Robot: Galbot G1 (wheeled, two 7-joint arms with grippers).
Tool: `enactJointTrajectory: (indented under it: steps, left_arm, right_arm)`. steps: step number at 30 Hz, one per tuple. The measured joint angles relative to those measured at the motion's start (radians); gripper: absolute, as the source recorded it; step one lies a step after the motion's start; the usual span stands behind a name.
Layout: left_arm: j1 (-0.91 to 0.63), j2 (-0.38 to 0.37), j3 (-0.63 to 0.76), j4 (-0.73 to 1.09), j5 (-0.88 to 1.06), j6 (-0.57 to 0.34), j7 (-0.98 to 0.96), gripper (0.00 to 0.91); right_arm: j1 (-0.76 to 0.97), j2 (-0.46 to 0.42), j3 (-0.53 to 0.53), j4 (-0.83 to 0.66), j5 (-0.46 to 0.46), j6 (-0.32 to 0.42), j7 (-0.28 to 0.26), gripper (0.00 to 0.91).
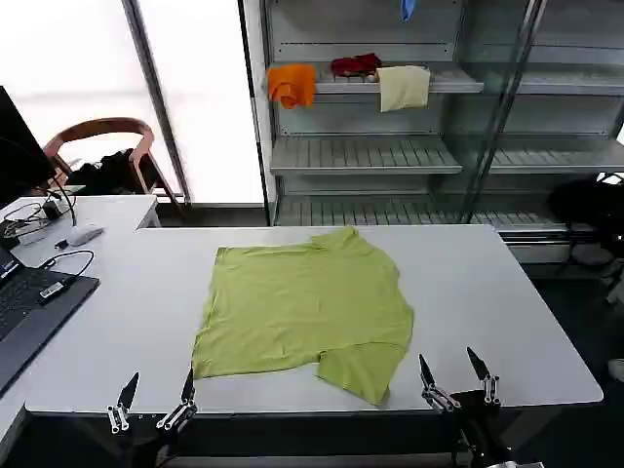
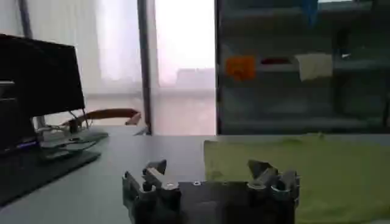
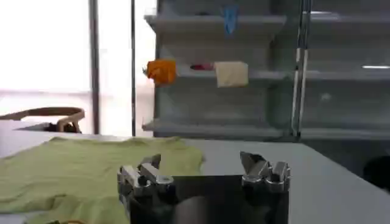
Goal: Fold and organize the clothes.
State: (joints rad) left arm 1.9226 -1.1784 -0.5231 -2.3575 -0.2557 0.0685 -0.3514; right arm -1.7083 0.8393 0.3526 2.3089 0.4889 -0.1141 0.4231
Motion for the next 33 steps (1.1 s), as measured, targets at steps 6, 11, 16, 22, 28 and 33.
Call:
enactJointTrajectory:
  steps: [6, 11, 16, 22, 28, 33]
  left_arm:
    - [-0.044, 0.027, -0.030, -0.029, -0.064, 0.195, 0.008, 0.907]
    - [-0.081, 0.045, -0.067, -0.040, -0.141, 0.308, 0.030, 0.907]
    - [-0.118, 0.046, -0.077, -0.037, -0.198, 0.381, 0.057, 0.907]
    - [-0.176, 0.052, -0.073, -0.008, -0.255, 0.434, 0.082, 0.907]
    - [-0.238, 0.046, -0.060, 0.036, -0.285, 0.463, 0.099, 0.907]
    - [-0.288, 0.044, -0.051, 0.086, -0.301, 0.475, 0.104, 0.887]
  right_arm:
    - [0.060, 0.004, -0.047, 0.024, 0.059, -0.189, 0.011, 0.907]
    - [0.101, 0.014, -0.087, 0.029, 0.089, -0.288, 0.021, 0.907]
    - [0.139, 0.027, -0.119, 0.032, 0.106, -0.351, 0.024, 0.907]
    - [0.175, 0.039, -0.147, 0.032, 0.114, -0.397, 0.026, 0.907]
    - [0.210, 0.054, -0.170, 0.024, 0.116, -0.425, 0.029, 0.907]
    - [0.231, 0.064, -0.185, 0.015, 0.118, -0.439, 0.030, 0.907]
